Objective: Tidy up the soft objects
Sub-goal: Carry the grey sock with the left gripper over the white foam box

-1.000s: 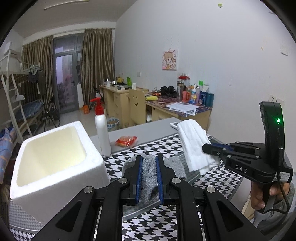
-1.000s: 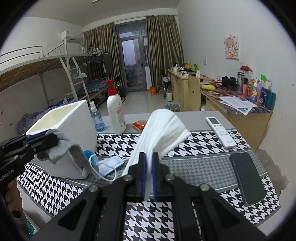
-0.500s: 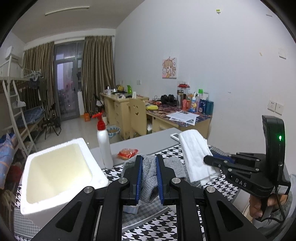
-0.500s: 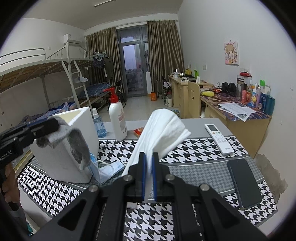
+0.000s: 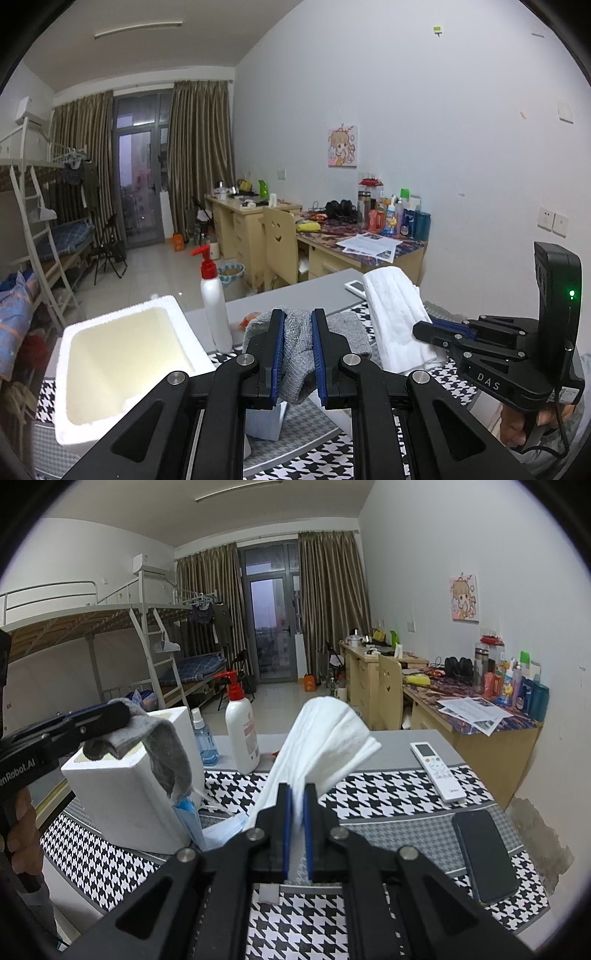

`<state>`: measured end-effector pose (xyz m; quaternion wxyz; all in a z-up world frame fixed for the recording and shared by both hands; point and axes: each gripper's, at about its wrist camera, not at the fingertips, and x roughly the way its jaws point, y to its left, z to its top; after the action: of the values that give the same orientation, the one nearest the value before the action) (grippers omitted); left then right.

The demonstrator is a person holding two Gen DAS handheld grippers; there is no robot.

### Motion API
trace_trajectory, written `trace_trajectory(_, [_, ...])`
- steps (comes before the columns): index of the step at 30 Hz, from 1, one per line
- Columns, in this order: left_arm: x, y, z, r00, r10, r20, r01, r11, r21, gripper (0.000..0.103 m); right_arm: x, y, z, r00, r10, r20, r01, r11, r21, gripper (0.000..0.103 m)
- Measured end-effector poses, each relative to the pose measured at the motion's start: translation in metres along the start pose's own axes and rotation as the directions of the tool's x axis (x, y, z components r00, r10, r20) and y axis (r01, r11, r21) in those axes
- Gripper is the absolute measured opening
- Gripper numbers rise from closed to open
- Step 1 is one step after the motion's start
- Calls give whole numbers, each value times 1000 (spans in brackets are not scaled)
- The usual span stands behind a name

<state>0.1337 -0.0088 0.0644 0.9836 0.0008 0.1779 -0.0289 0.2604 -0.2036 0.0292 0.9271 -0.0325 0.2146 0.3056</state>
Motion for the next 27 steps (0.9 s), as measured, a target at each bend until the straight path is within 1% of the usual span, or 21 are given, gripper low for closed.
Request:
trace_trajectory(7, [-8,1,11,999,17,37,-18,1000,10,16,-3,5,7,1000,15,26,-15,1000,-14,9])
trace_trajectory(14, [-10,7,15,998,43,55,-44,999,5,16,-4,12,15,998,38,49,-36,999,-32,9])
trace_trajectory(27, [-19,25,25,988,119,94,-119,993,-7,16,1,32,26,992,109,70,-104,992,-69,9])
